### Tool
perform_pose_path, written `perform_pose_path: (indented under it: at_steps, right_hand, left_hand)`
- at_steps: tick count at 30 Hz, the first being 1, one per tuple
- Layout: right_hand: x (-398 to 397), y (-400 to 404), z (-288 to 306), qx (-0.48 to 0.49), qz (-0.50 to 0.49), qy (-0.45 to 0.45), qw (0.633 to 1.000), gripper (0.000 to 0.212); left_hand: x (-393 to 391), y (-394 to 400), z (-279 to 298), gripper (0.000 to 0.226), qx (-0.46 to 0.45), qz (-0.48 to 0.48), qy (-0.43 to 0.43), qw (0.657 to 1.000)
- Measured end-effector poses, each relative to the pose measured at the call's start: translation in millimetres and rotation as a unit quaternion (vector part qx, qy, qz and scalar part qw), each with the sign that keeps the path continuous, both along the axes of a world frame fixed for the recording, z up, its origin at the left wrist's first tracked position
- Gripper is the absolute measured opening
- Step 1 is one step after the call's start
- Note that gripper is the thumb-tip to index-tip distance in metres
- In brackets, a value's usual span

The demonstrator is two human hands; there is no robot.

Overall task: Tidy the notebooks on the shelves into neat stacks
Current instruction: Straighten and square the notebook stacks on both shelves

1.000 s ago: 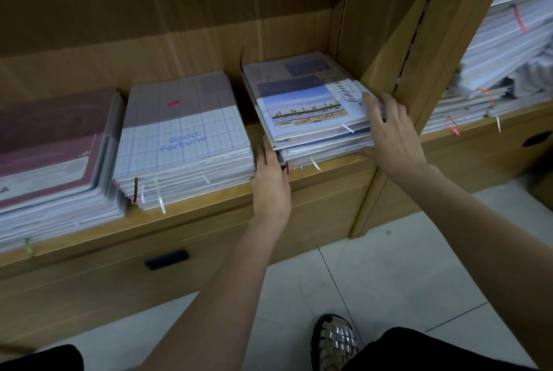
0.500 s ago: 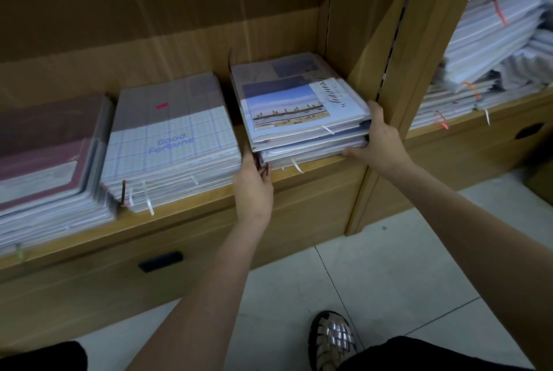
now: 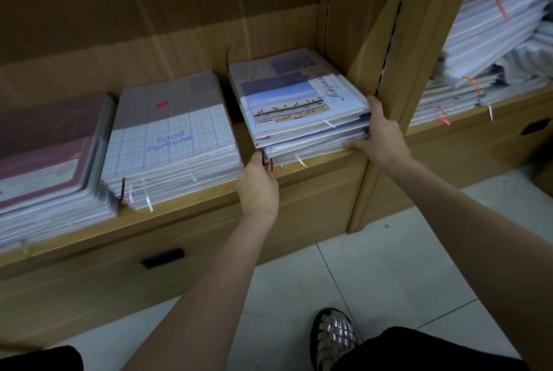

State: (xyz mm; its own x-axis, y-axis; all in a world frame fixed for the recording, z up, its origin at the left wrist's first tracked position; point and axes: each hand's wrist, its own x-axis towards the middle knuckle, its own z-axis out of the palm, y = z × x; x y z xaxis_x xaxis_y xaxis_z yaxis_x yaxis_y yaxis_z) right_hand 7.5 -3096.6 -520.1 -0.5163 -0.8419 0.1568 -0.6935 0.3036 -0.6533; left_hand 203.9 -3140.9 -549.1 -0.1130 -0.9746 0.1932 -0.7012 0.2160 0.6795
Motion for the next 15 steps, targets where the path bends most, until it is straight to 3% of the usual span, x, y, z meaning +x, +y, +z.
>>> perform_pose_path:
  at_steps: [7,10,15]
  right_hand:
    - [2.1,-1.9,9.5,0.028,-0.012,-0.018,0.999,0.097]
    - [6.1,-1.3,9.6,0.059,-0.008,-0.008,0.998,0.1]
    - [6.3,-0.4,5.8,0.023,-0.007,-0.058,0.998,0.093]
  left_hand:
    - [-4.8,0.1,-1.9,0.024,-0.032,0.016,-0.019,0.999]
    - [-3.2,-1.6,-6.1,0.024,-0.032,0.015,0.018,0.999]
    - [-2.8,-4.4,-11.4,0.032,-0.004,0.042,0.098,0.994]
